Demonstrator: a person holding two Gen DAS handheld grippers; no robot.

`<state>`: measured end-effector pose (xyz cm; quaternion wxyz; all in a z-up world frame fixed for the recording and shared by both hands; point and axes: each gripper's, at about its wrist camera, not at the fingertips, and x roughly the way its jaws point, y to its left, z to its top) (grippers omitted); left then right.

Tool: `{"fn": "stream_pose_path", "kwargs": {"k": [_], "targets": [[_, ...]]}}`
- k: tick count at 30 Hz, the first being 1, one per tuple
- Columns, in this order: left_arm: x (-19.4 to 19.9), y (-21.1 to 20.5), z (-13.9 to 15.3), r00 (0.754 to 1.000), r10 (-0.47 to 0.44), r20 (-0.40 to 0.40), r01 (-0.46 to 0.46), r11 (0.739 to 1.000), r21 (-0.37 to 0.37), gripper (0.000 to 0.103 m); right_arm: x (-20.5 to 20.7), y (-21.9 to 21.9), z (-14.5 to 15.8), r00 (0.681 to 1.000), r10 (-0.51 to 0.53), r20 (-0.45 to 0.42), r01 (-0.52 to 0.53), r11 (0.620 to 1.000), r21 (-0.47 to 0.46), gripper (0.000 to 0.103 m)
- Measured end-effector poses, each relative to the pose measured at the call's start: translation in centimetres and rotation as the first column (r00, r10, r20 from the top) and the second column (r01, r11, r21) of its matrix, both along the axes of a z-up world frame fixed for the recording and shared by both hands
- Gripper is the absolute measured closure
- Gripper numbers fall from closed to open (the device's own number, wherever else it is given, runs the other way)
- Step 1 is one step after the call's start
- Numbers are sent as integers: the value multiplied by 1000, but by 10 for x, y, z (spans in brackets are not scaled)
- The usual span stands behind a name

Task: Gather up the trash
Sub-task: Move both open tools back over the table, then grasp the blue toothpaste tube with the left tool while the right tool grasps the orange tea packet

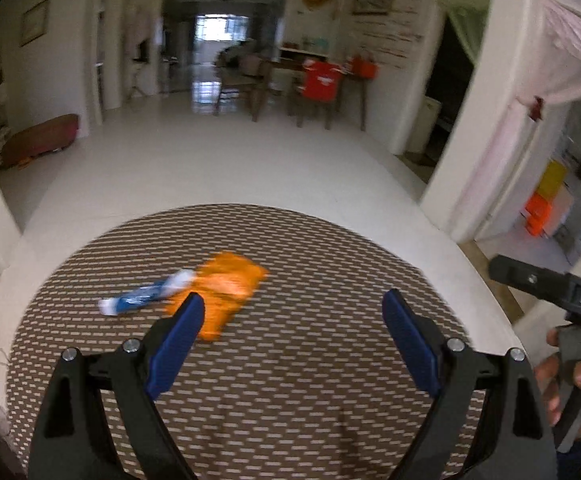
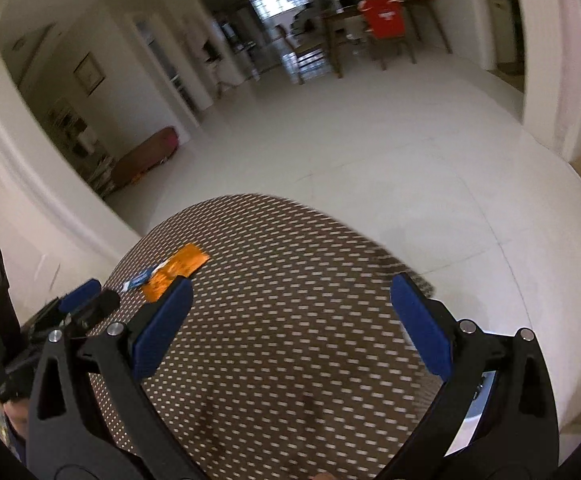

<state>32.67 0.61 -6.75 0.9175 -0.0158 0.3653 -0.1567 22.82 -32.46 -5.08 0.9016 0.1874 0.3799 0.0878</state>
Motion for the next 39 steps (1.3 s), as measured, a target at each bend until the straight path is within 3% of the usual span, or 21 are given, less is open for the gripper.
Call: {"fn": "stream_pose_path", "kwargs": {"k": [6, 10, 17, 20, 22, 24, 25, 27, 33, 39], "targets": [[21, 59, -18, 995, 95, 24, -96, 992, 79, 15, 21, 44, -7, 996, 83, -21, -83, 996, -28, 6], [41, 76, -37, 996, 85, 18, -87, 976, 200, 15, 31, 62, -15, 993, 111, -43, -113, 993, -35, 6], [77, 98, -76, 998, 46, -46, -31, 958, 286, 16, 47, 95, -32, 984, 154, -84, -160, 985, -64, 6], [90, 94, -89, 997, -6, -77, 30, 948, 316, 31, 56, 110, -39, 979, 181, -99, -188, 980, -68, 6], [95, 90, -94, 995, -46, -92, 73, 948, 310, 41, 65, 123, -43, 974, 198, -108, -206, 976, -67, 6], [99, 90, -93, 991, -75, -113, 102, 960, 259, 61, 71, 135, -47, 969, 218, -114, -227, 972, -68, 6], [98, 89, -92, 989, -84, -125, 113, 964, 241, 80, 75, 142, -49, 966, 230, -118, -239, 968, -70, 6], [94, 88, -91, 991, -64, -120, 93, 964, 250, 82, 80, 153, -52, 961, 248, -120, -257, 964, -68, 6], [60, 111, -92, 992, 29, -120, -8, 985, 171, 84, 93, 188, -64, 946, 297, -133, -308, 949, -70, 6], [30, 142, -89, 982, 152, -111, -138, 983, 121, 84, 112, 227, -79, 942, 296, -157, -316, 941, -122, 6]]}}
